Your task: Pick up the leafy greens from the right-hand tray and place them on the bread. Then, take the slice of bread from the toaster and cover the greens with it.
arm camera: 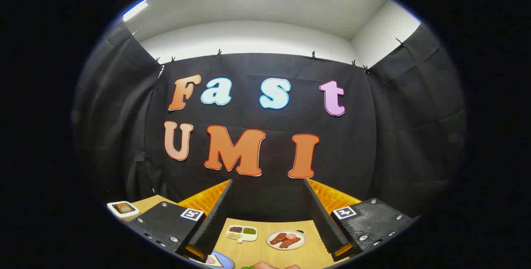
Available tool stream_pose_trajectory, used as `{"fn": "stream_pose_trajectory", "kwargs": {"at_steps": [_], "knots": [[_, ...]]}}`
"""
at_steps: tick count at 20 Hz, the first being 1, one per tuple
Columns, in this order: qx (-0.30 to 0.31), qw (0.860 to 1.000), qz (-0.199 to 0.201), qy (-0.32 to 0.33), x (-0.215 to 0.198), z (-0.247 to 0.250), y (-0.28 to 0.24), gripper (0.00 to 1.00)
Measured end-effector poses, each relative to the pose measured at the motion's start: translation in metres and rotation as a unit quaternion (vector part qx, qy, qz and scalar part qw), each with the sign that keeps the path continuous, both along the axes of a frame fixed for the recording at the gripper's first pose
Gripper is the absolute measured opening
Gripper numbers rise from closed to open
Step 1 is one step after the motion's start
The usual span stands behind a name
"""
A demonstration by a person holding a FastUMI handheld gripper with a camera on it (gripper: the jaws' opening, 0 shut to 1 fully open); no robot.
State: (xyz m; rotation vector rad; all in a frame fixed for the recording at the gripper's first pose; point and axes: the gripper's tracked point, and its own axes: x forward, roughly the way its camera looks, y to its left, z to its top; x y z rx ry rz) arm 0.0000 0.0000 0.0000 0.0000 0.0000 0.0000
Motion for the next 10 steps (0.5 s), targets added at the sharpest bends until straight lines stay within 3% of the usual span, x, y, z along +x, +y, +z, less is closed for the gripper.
{"fn": "stream_pose_trajectory", "kwargs": {"at_steps": [10], "knots": [[0.006,1.0,-0.004,-0.017,-0.003,0.017,0.006,0.97]]}}
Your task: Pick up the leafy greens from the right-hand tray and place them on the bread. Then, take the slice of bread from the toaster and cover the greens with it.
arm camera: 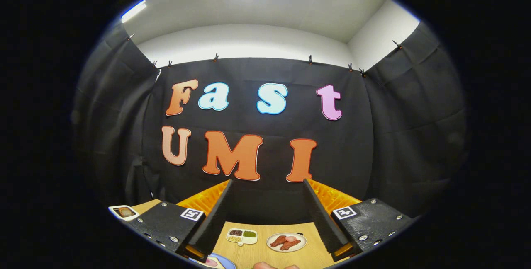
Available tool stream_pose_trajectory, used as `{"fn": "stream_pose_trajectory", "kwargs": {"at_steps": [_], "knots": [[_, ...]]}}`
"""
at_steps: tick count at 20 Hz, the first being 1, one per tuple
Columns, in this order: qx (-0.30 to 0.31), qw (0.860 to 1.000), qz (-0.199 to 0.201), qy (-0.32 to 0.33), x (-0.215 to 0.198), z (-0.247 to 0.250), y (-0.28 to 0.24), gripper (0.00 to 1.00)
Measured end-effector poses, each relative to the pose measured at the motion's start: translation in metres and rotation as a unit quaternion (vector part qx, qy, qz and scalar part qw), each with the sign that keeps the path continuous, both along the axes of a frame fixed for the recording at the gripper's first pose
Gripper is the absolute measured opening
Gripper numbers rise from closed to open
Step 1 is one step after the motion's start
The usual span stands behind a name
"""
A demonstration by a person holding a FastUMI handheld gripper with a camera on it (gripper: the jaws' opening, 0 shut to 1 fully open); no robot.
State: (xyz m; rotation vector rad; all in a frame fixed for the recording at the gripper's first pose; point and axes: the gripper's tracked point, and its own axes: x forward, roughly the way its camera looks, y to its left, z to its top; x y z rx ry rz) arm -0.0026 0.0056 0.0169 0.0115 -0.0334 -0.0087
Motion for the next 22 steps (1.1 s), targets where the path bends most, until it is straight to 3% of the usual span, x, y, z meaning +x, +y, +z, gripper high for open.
{"fn": "stream_pose_trajectory", "kwargs": {"at_steps": [10,17,22], "knots": [[0.009,1.0,0.001,0.0,0.014,-0.002,0.01,0.97],[0.014,0.997,-0.001,0.081,0.026,-0.077,0.014,0.97],[0.007,0.984,-0.013,0.178,0.026,-0.151,0.013,0.98]]}}
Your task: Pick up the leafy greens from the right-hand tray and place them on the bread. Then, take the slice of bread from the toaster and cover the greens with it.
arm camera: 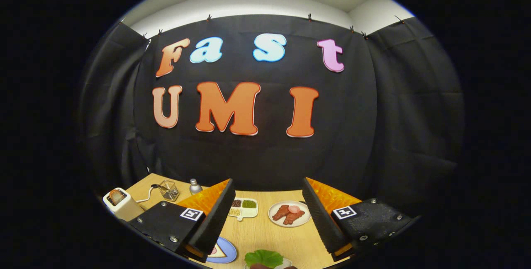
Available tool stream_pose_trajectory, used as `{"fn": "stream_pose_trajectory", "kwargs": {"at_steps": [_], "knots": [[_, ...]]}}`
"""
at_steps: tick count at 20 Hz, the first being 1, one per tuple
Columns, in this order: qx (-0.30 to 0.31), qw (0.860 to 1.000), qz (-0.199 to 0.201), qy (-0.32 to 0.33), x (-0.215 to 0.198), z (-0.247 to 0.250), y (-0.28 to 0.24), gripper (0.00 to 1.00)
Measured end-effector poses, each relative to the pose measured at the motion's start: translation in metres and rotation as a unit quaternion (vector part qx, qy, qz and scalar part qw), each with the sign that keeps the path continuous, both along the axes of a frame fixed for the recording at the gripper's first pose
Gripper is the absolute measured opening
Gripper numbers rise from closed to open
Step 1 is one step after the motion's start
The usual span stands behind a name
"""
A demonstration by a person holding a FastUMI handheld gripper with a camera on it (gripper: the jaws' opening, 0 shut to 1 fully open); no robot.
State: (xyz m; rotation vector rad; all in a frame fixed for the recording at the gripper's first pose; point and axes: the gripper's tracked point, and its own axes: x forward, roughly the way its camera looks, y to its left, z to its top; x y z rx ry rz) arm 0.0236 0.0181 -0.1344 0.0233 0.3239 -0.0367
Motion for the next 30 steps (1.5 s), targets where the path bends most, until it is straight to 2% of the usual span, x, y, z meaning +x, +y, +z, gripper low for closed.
{"fn": "stream_pose_trajectory", "kwargs": {"at_steps": [7,13,16,22,24,28,30], "knots": [[0.014,0.993,0.009,0.118,-0.012,-0.089,0.01,0.98],[0.034,0.971,0.007,0.236,-0.037,-0.17,0.012,0.98],[0.027,0.951,0.009,0.308,-0.06,-0.217,0.009,0.98],[0.042,0.899,0.004,0.437,-0.11,-0.298,0.011,0.98],[0.043,0.882,0.004,0.469,-0.126,-0.321,0.012,0.98],[0.038,0.858,0.003,0.512,-0.141,-0.359,0.012,0.97],[0.034,0.848,-0.006,0.528,-0.146,-0.373,0.011,0.94]]}}
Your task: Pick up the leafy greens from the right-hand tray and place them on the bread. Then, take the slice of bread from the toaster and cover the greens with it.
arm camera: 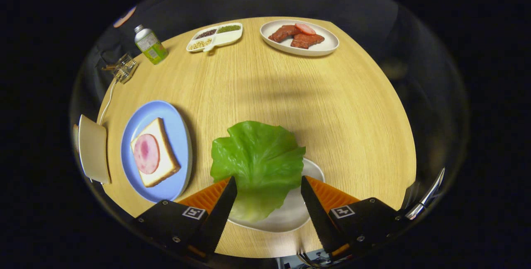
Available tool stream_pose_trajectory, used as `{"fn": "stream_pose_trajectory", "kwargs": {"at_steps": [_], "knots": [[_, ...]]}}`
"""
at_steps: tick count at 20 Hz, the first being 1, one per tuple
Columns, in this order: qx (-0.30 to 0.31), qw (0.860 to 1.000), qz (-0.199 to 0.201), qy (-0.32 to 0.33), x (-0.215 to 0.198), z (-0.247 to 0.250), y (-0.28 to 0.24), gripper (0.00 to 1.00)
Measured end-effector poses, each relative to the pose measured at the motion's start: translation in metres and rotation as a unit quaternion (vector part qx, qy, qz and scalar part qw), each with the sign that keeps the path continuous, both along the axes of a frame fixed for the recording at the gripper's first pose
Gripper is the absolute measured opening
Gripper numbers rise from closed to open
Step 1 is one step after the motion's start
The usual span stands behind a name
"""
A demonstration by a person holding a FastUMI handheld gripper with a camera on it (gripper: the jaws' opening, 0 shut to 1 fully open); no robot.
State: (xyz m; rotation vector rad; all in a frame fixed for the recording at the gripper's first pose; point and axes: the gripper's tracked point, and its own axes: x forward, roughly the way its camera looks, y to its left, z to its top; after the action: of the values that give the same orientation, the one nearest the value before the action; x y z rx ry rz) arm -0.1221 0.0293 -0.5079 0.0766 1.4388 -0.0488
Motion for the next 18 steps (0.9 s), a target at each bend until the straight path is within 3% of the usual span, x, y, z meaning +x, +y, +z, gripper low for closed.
{"fn": "stream_pose_trajectory", "kwargs": {"at_steps": [9,13,18], "knots": [[0.002,0.999,0.001,0.037,0.002,-0.015,0.009,0.87],[0.002,0.999,-0.013,0.041,0.003,-0.016,0.007,0.76],[0.002,0.999,-0.007,0.033,0.006,-0.017,0.008,0.18]]}}
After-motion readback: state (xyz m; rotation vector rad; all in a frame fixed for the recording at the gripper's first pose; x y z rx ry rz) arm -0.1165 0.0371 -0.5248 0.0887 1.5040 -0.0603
